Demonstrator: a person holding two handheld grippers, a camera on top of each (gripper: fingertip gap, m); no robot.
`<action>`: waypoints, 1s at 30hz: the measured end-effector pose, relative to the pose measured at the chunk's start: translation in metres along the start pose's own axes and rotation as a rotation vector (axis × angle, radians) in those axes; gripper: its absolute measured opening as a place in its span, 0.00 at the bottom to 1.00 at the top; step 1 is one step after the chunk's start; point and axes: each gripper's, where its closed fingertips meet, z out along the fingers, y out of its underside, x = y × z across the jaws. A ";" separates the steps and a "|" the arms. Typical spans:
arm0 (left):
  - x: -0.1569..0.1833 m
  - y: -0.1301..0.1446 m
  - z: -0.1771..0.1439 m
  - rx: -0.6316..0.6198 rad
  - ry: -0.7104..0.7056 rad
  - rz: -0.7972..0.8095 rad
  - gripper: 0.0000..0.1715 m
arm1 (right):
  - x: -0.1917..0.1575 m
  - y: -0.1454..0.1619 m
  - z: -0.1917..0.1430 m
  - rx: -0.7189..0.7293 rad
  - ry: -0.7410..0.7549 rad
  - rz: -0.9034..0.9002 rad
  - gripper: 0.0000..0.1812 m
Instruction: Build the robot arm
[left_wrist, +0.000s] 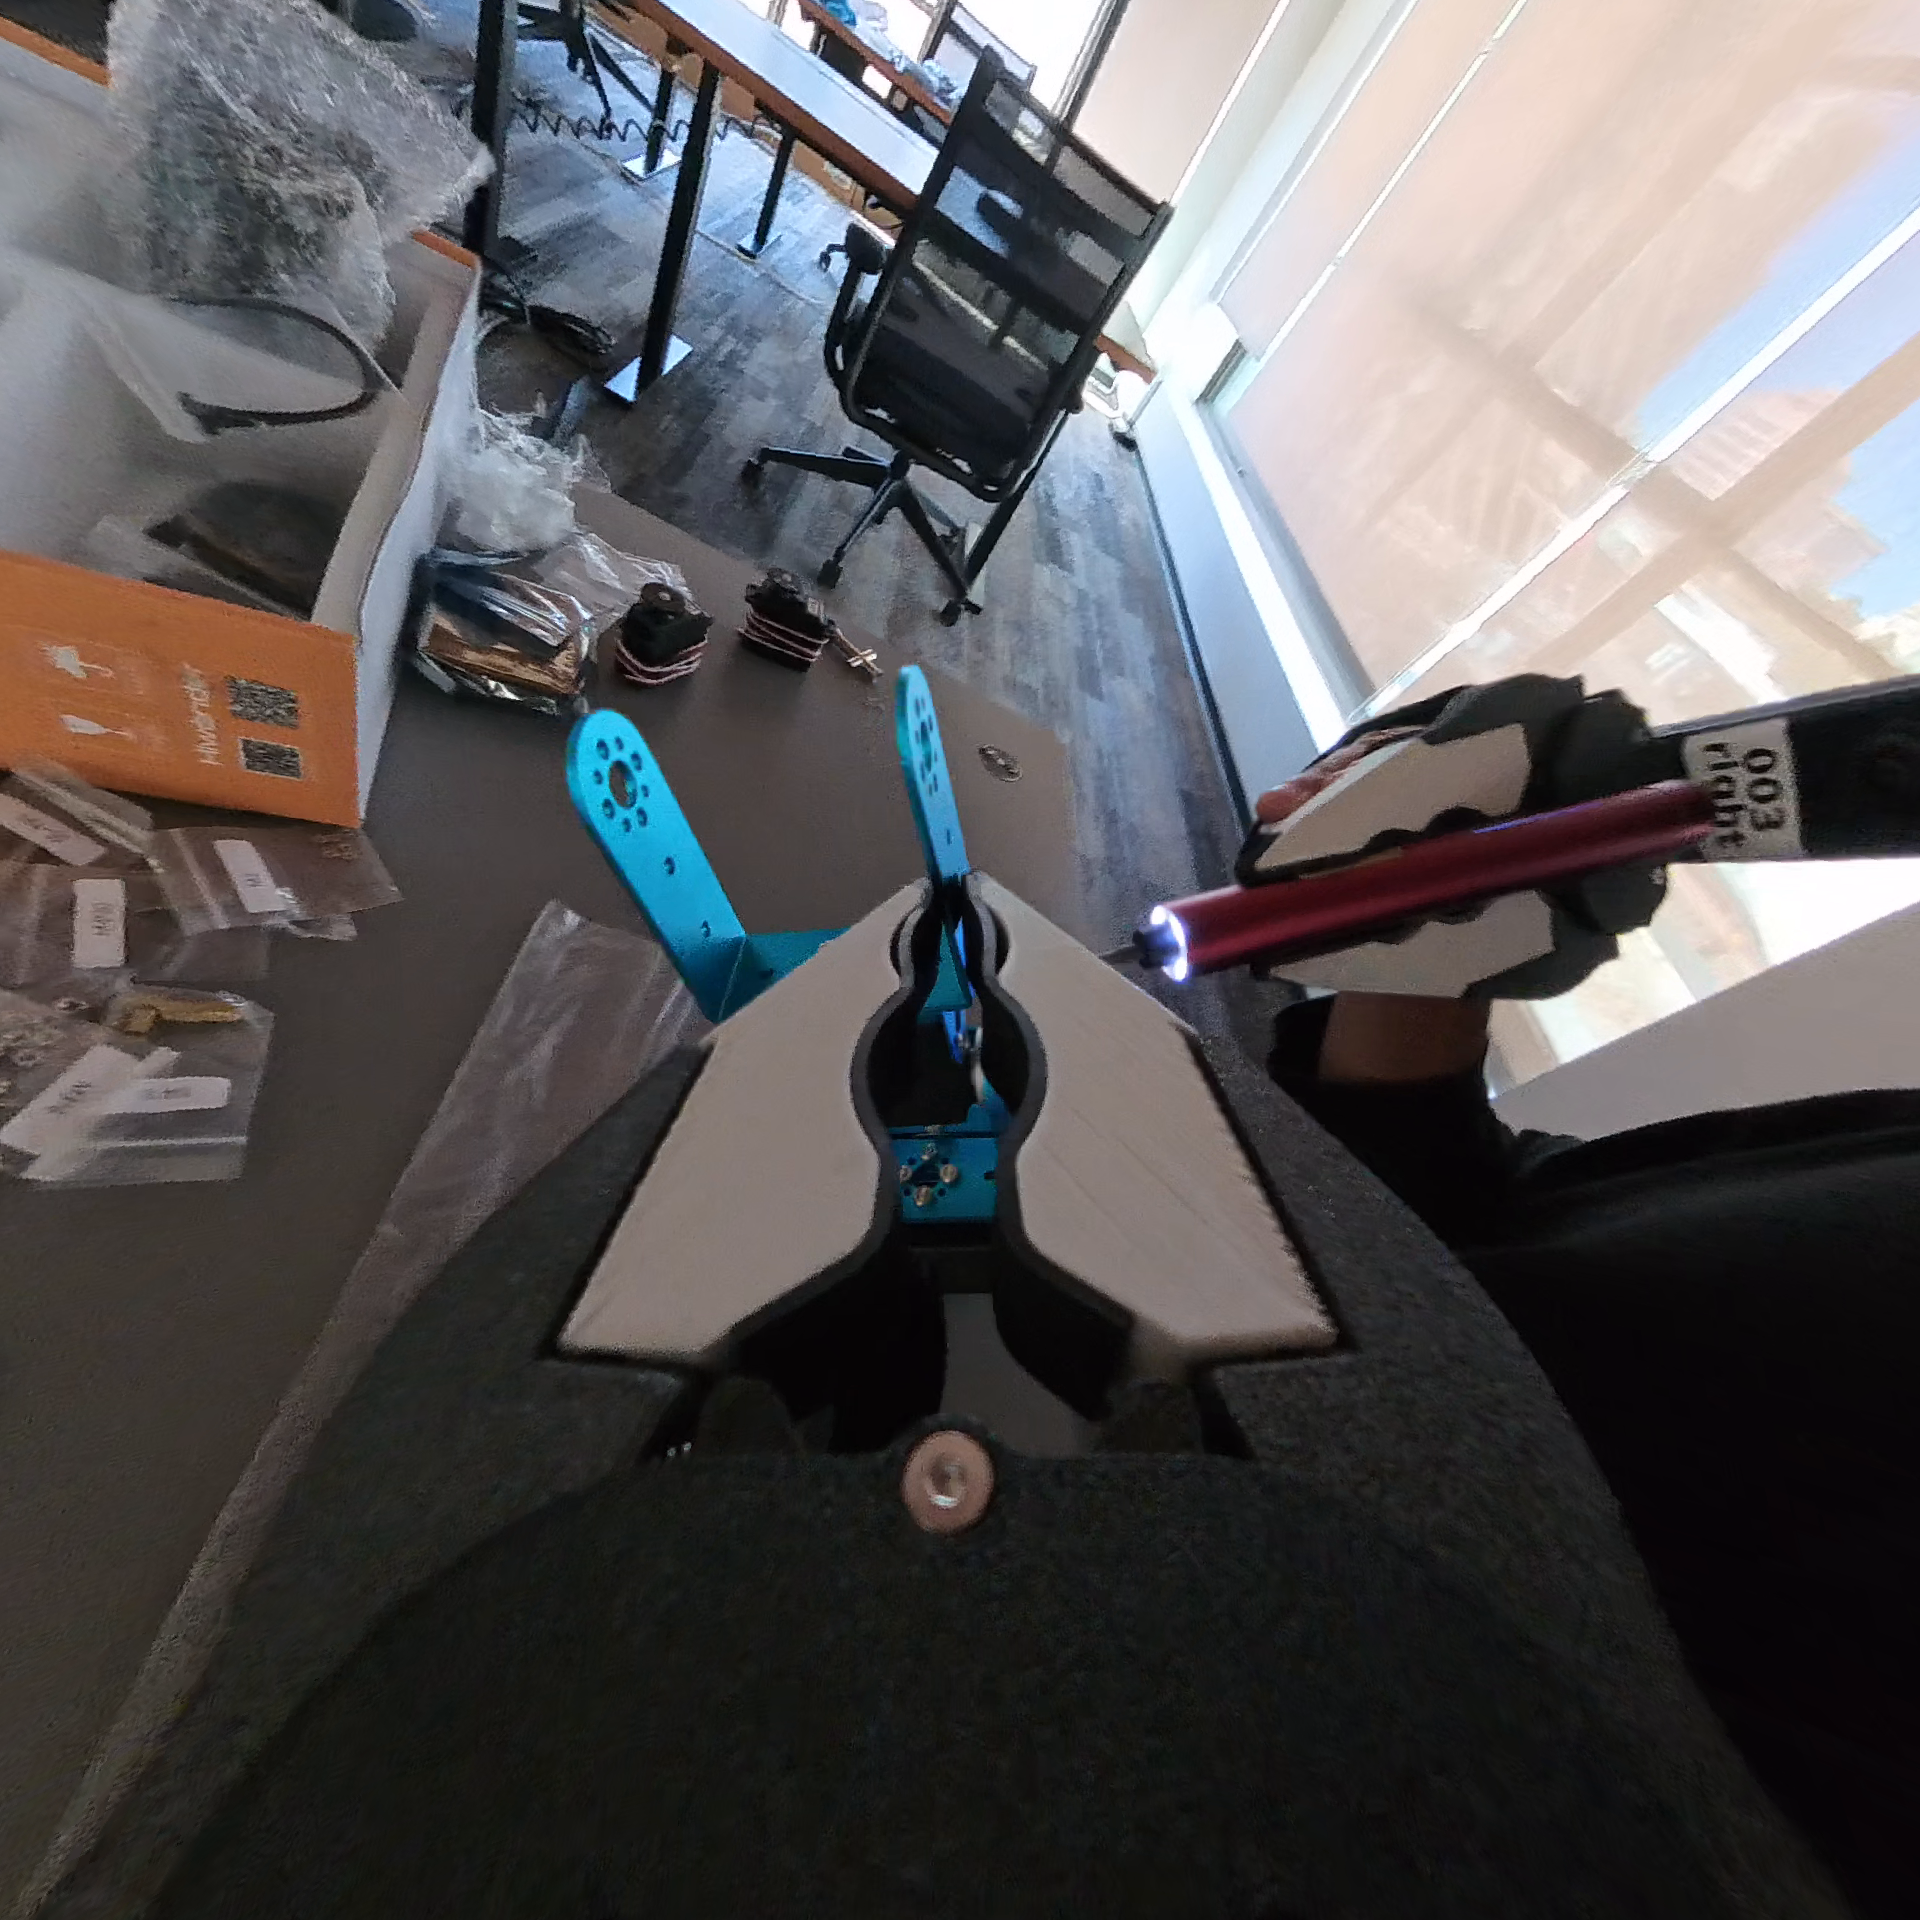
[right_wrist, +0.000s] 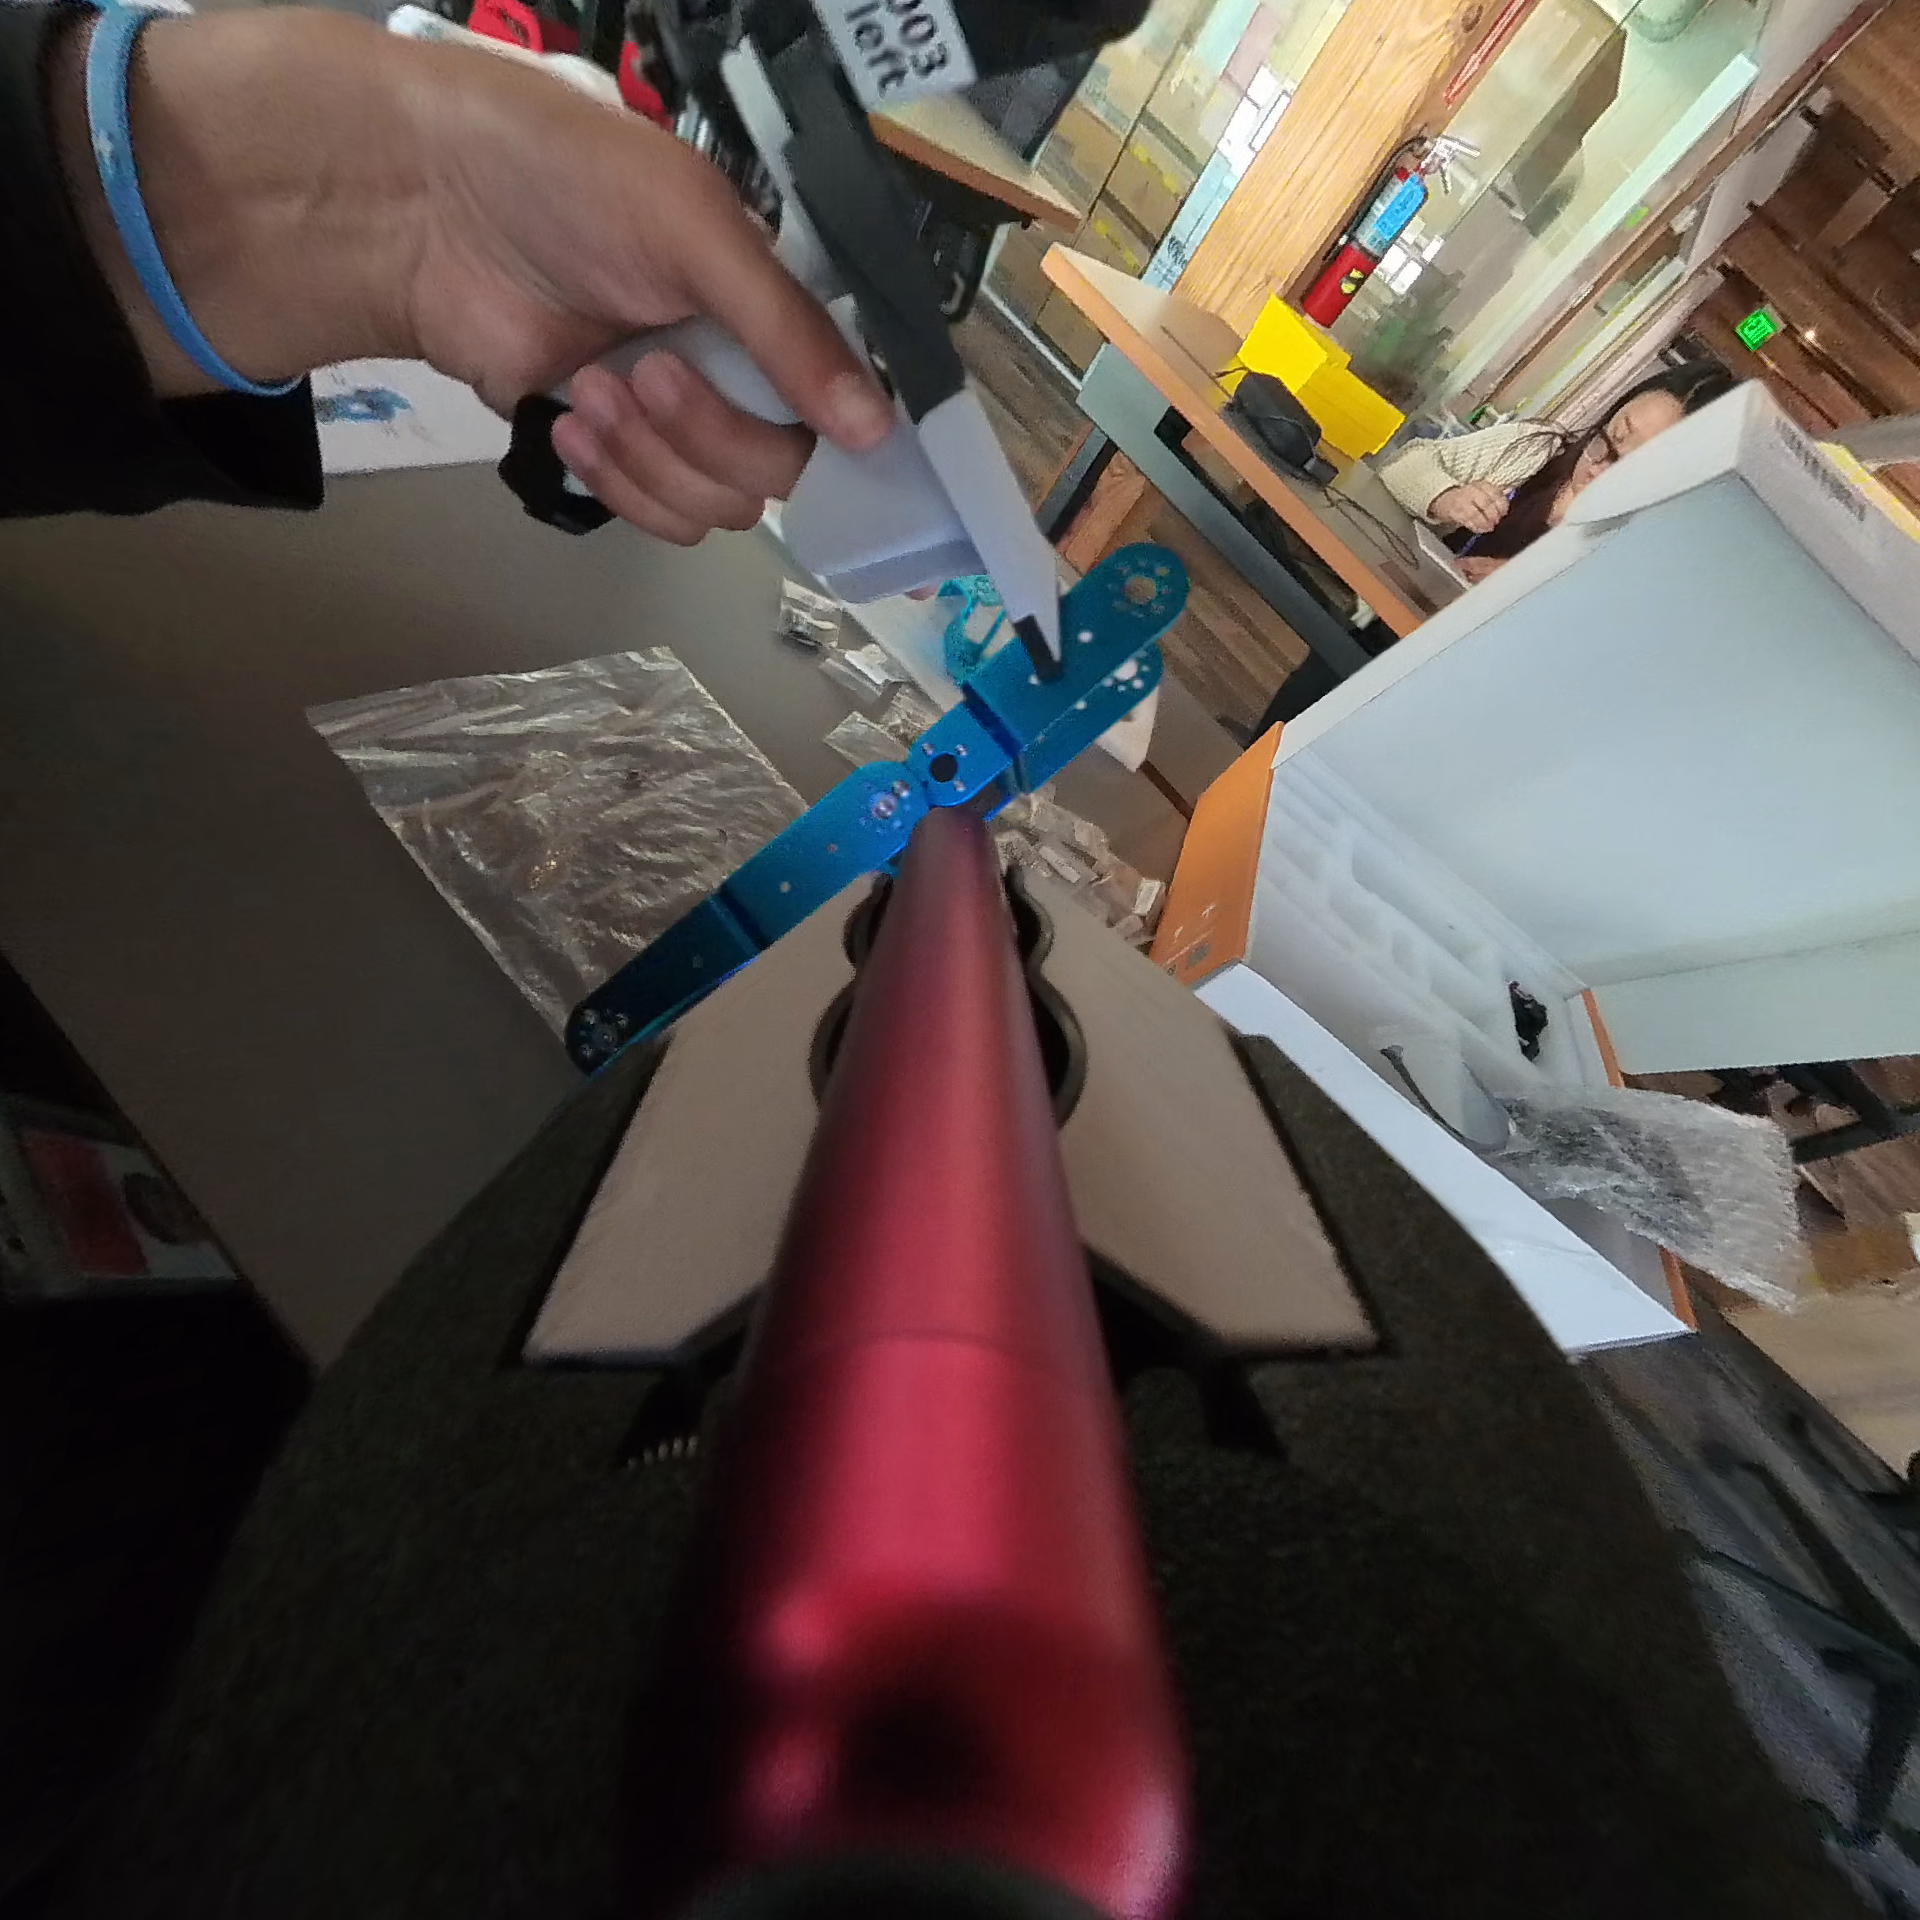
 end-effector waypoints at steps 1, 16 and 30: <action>-0.001 0.000 -0.001 0.007 0.008 -0.012 0.01 | 0.003 0.000 -0.001 0.016 0.002 0.016 0.11; -0.023 0.004 -0.013 -0.005 -0.042 -0.020 0.01 | -0.017 0.009 0.021 0.168 0.095 0.285 0.12; -0.039 0.007 -0.021 0.094 -0.135 -0.001 0.03 | -0.012 0.024 0.039 0.035 0.184 0.312 0.12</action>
